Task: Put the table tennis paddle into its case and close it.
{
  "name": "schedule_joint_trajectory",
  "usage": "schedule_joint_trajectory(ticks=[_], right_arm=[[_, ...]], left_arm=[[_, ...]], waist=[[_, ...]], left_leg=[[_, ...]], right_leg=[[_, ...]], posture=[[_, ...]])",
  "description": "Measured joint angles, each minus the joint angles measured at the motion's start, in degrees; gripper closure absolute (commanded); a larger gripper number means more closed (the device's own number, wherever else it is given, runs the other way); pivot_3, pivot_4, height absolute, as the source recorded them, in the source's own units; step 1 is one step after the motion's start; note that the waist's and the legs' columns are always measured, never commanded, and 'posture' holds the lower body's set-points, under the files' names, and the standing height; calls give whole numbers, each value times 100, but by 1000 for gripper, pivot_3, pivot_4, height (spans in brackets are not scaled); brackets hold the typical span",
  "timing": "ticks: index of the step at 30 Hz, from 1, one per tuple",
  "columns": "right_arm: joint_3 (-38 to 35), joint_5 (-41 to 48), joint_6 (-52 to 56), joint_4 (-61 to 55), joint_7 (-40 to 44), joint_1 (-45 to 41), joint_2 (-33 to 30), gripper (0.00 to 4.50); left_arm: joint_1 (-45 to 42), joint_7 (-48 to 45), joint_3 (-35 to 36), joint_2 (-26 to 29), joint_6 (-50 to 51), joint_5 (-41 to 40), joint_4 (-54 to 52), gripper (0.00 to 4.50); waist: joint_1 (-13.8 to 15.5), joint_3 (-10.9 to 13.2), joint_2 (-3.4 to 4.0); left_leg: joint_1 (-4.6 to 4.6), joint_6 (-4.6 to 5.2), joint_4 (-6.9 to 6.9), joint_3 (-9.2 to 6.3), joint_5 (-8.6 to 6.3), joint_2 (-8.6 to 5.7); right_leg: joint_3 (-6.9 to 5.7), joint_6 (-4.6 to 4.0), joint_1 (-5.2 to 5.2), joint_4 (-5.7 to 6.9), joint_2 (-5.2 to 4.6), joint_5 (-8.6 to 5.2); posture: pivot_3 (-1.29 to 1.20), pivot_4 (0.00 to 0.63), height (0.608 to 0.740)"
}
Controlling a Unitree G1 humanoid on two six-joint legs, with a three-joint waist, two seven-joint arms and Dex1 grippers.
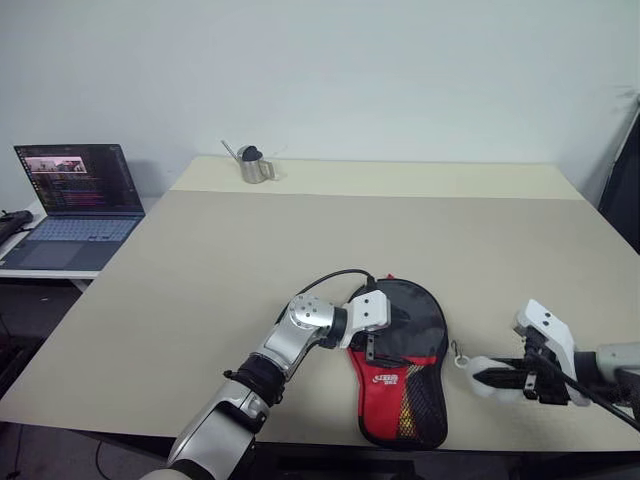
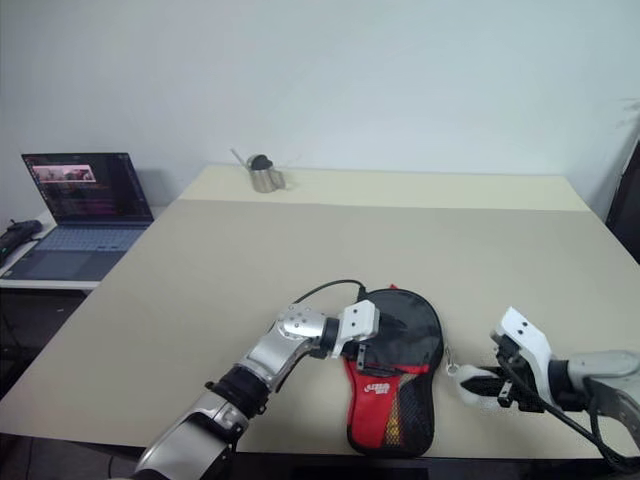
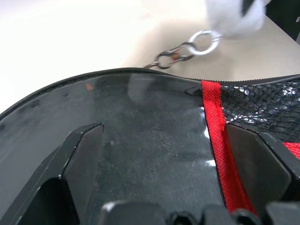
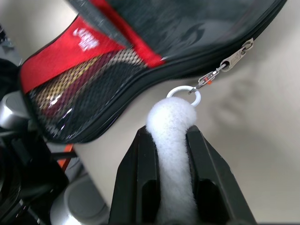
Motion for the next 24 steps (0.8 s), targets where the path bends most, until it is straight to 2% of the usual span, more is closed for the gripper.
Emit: schedule_joint_trajectory(ticks=[13,24], right_arm=[[-979,546,101,-992,186,1667,-224,4251],[-1176,1077,47,-2115,182,2963,-49,4260]], left_arm=[[0,-44,-2,-71,-1,11,83,0],[-40,-103,-58,-204,-34,24,202,0]], waist=[[33,-26,-26],[132,-40,-35]], left_leg=[[-3,-2,-9,-1,-1,0],[-1,-3,-12,-11,-23,3]], right_leg=[[-8,-1,4,-15,0,-4],[-31,1,45,-71,1,-6]], posture=[[0,150,740],[0,150,740]])
